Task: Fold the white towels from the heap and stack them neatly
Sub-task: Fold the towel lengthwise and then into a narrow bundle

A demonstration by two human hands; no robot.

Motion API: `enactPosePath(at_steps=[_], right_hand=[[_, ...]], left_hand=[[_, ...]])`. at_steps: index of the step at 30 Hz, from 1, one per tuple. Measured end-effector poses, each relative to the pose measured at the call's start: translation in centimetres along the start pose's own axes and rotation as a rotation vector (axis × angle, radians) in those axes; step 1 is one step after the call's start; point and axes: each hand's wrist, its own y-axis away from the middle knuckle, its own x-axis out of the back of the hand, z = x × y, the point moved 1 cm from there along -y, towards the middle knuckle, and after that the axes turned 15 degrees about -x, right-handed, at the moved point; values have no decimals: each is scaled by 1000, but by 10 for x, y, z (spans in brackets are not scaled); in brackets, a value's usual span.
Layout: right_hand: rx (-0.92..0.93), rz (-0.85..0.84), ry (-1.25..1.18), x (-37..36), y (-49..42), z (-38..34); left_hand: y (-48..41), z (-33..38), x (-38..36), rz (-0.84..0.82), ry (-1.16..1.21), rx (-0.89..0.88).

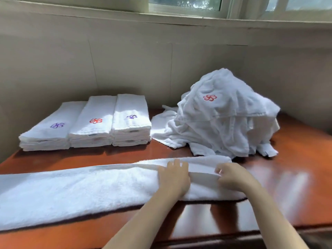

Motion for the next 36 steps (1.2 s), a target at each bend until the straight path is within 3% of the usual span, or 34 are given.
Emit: enactPosePath(at_steps=[3, 6, 9, 13, 17, 22, 28, 36], right_hand=[[29, -119, -75, 9, -6, 20], [-43, -243, -424, 13, -18, 36], [-150, -105, -657, 6, -31, 42], [-208, 138, -584, -11, -43, 37], [-269, 223, -521, -21, -49, 27], [-386, 285, -396, -29, -47, 16], [-357, 292, -182, -28, -51, 8], [-323, 309, -97, -27, -39, 16]], left_hand=[[-2, 5, -9, 57, -19, 31], [-1, -5, -9, 153, 63, 52], [-4, -20, -2, 236, 111, 44], [-10, -39, 5, 285, 195, 91], [-13, -45, 5, 294, 191, 83], [-17, -50, 4, 378, 107, 87], [-21, -54, -6, 413, 96, 108], [-21, -61, -1, 234, 128, -2]])
